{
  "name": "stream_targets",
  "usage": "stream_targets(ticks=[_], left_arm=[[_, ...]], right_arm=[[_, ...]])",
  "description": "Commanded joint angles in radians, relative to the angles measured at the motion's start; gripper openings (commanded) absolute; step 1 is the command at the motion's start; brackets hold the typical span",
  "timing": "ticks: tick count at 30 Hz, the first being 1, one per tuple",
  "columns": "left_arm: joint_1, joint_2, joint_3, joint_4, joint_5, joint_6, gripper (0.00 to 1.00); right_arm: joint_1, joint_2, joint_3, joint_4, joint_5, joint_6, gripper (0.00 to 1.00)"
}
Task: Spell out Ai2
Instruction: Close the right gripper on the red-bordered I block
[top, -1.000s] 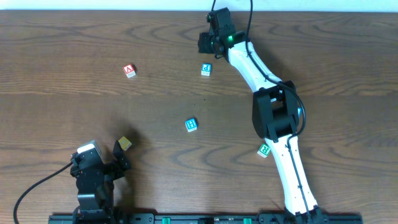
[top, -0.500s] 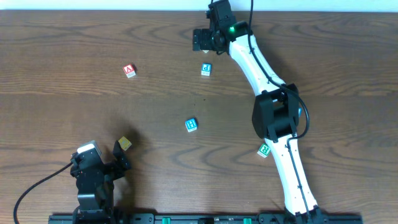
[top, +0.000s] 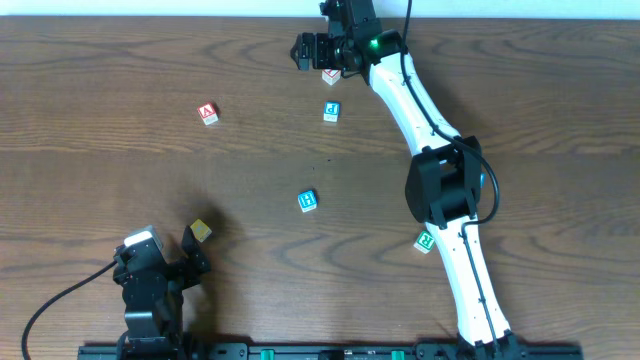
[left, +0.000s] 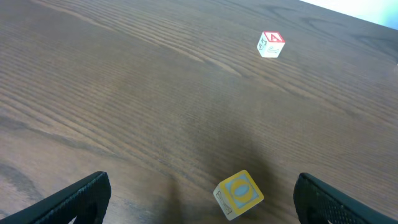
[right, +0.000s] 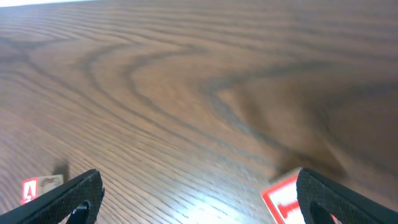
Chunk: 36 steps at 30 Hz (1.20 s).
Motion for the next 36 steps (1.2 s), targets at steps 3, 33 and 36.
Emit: stream_targets(ticks=[3,33,36], left_arm=[[0.003,-0.006,-0.015,0.003,-0.006,-0.007,0.95],[0.003,-0.006,-0.015,0.002,-0.006,-0.007,0.95],[0.003,-0.006,-0.015,0.002,-0.006,-0.007,0.95]], right_arm=[[0.002,-0.014,0.023,-0.045,0.130,0.210,0.99],[0.054,-0.011,0.024,-0.170,0.420,0.562,0.79],[0.054,-0.002,0.023,-0.167,0.410,0.558,0.80]])
